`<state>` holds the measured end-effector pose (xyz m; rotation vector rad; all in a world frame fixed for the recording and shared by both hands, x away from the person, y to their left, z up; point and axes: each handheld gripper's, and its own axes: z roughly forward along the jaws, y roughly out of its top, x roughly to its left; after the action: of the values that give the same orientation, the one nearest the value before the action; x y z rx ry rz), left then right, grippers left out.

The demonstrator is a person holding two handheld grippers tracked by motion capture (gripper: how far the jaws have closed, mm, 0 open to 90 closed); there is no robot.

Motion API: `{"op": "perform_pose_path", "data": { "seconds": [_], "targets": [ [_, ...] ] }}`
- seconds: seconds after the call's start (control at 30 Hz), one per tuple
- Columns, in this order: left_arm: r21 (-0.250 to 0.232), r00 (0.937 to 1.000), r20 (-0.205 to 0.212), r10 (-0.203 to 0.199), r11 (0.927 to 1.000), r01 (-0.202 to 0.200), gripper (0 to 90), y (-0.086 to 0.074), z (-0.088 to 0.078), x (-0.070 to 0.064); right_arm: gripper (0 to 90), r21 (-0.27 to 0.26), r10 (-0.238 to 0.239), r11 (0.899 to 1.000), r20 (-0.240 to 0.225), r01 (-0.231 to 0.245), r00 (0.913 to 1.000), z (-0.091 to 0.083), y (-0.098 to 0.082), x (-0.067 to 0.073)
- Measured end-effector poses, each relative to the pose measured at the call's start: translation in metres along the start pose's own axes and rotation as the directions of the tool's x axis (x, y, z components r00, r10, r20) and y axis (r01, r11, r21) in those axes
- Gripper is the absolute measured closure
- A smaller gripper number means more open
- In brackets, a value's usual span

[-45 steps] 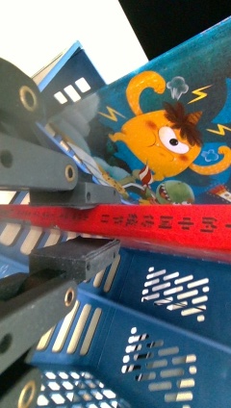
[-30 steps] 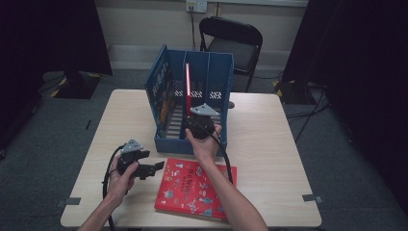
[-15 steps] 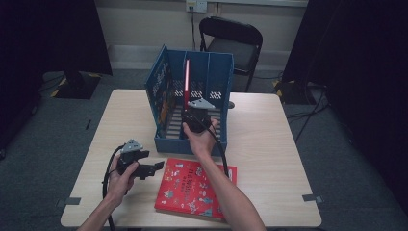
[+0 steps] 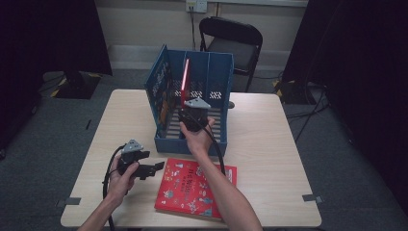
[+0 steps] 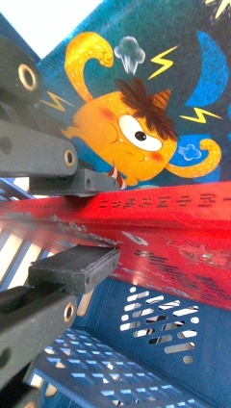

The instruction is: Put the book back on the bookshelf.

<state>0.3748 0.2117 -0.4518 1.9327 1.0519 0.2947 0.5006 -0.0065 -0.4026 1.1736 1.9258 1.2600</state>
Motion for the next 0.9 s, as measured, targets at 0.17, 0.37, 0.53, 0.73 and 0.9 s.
{"op": "perform_pose_path", "data": {
  "seconds": [0.17,0.37,0.53,0.73,0.9],
  "targets": [
    [0.005,1.0,0.001,-0.007,1.0,0.007,20.1,0.0,0.001,0.001,64.9,0.01,-0.008,1.0,-0.001,0.008,1.0,0.002,0.002,0.0],
    [0.008,1.0,0.004,-0.003,1.0,0.003,20.1,0.0,0.001,0.0,60.8,0.005,-0.012,1.0,-0.013,0.012,0.9999,0.001,0.001,0.0],
    [0.008,1.0,-0.004,-0.002,1.0,0.002,20.3,0.0,0.001,0.0,55.4,-0.008,-0.022,1.0,-0.015,0.022,0.9996,-0.005,0.002,-0.003],
    [0.015,1.0,-0.008,0.003,0.9999,-0.003,20.7,0.0,0.002,0.0,50.2,0.007,-0.016,1.0,-0.085,0.016,0.9962,-0.017,-0.001,-0.007],
    [0.008,0.9995,-0.015,0.026,0.9996,-0.026,20.4,0.001,0.001,-0.004,49.0,0.026,-0.066,0.997,-0.153,0.071,0.9859,-0.036,-0.004,-0.008]
  ]
}}
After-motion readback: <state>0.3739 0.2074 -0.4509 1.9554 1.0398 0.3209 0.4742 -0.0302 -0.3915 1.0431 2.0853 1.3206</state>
